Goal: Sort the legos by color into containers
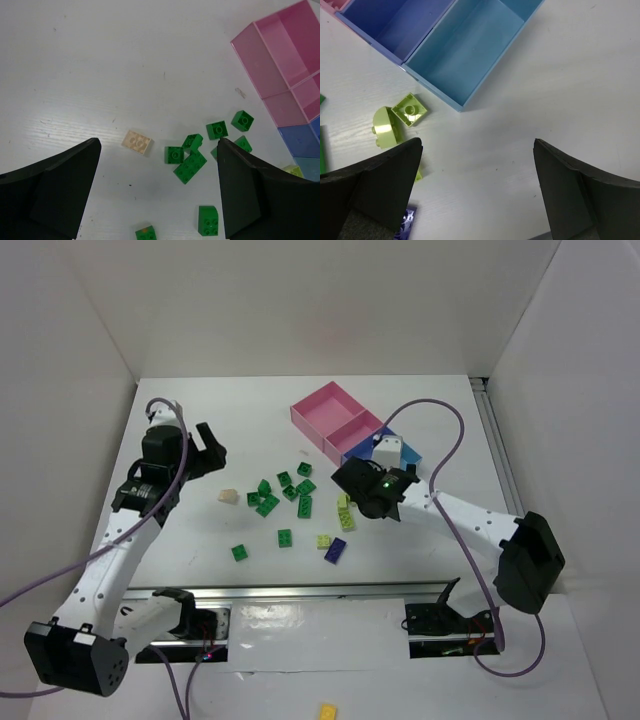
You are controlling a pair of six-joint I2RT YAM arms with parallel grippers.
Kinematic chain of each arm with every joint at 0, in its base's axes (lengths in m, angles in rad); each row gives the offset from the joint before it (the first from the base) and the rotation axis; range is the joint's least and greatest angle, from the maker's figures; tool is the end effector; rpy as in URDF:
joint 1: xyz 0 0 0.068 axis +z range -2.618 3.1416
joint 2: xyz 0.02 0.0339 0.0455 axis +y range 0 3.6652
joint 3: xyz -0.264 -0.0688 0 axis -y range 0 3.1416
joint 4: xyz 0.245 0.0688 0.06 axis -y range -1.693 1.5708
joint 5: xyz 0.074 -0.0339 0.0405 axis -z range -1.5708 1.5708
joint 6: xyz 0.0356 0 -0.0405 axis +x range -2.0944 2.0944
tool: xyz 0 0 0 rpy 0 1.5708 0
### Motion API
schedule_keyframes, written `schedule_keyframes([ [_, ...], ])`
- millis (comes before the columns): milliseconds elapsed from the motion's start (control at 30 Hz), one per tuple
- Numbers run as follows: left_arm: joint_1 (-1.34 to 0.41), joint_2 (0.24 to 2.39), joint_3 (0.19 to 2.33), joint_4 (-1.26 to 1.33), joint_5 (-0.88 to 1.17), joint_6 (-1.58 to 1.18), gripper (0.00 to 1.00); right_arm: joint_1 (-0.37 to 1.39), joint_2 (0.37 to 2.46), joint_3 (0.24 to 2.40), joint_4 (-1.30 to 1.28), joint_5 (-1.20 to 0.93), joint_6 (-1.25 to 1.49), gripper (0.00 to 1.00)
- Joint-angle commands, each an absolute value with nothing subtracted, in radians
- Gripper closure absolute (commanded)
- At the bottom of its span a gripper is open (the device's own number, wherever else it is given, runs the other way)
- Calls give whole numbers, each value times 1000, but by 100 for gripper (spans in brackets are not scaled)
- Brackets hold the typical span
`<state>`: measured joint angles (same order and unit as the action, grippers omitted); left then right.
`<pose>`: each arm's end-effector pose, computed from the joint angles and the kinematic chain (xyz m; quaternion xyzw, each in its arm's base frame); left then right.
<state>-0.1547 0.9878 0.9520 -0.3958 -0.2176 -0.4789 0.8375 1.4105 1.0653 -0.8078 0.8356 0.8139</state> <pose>0.2190 -0.0264 0.3396 -0.1929 0.8167 -0.0801 0.5379 0.1993 0.1818 0.2582 0.0736 0.8950 -0.1298 0.4203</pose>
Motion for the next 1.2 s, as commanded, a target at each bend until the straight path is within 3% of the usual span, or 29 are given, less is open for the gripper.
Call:
schedule_keyframes([
  [0,-156,997,976,-431,-181,-509,0,836,1378,1040,-807,848,848,1],
  [233,-156,1012,954,-410,-100,-586,0,861,1301,947,-668,744,769,1],
  [467,-156,1054,924,-431,35,-574,5,861,1218,776,-385,389,548,1],
  [600,-156,1058,914,-431,60,-554,7,861,1307,765,-298,288,485,1],
  [767,-156,1085,913,-443,71,-554,7,839,1442,796,-239,313,485,1],
  [933,-156,1094,894,-453,61,-554,7,830,1541,818,-198,356,485,10],
  [1167,-156,1112,894,-453,60,-554,7,830,1589,839,-153,356,485,39],
])
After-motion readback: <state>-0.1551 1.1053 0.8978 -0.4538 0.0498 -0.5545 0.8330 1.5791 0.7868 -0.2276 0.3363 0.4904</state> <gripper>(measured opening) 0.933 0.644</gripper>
